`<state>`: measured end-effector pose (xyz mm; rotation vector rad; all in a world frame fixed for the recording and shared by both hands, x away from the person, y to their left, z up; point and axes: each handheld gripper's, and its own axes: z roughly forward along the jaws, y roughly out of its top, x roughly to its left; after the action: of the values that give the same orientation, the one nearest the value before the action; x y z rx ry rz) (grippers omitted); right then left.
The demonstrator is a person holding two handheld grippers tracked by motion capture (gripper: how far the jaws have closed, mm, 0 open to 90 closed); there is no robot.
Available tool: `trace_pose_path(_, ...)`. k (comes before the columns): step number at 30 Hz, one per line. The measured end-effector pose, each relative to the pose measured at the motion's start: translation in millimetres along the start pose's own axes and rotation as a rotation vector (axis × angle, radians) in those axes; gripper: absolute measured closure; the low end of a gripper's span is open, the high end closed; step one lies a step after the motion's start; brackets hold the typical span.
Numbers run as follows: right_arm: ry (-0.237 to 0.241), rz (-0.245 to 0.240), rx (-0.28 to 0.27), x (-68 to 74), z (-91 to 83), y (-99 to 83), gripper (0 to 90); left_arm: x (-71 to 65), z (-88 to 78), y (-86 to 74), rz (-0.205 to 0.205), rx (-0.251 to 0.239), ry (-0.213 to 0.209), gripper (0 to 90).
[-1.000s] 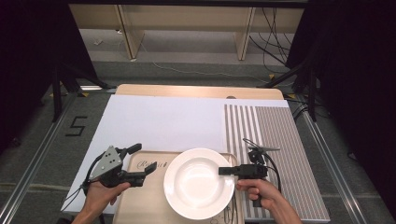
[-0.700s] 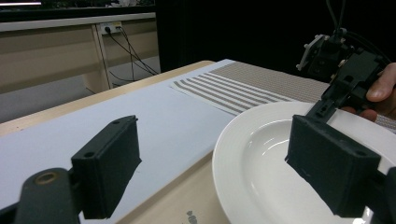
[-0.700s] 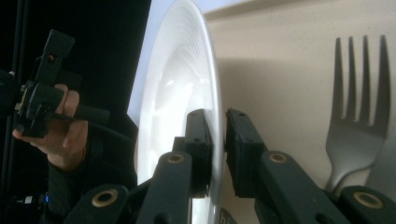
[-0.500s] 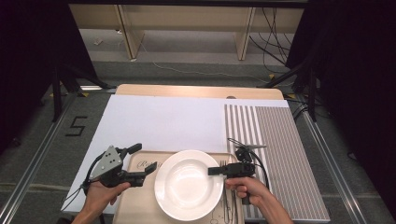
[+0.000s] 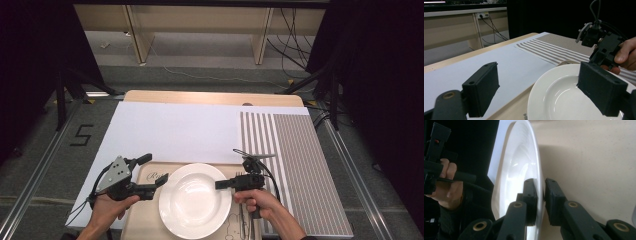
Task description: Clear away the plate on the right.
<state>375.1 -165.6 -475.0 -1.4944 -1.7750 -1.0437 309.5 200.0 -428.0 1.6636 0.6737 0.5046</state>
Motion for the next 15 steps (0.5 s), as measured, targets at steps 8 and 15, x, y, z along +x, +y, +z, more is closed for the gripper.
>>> trace_pose_path(8,0.004,-0.004,0.023,1.9,5.0,0.2,80.5,0.0,0.1,-0.1,0.001,0.000,0.000,16.5)
trace_pose_path(15,-0.023,-0.044,0.030,2.7,5.6,-0.4,81.7,-0.2,0.0,-0.3,0.003,0.000,0.001,16.5)
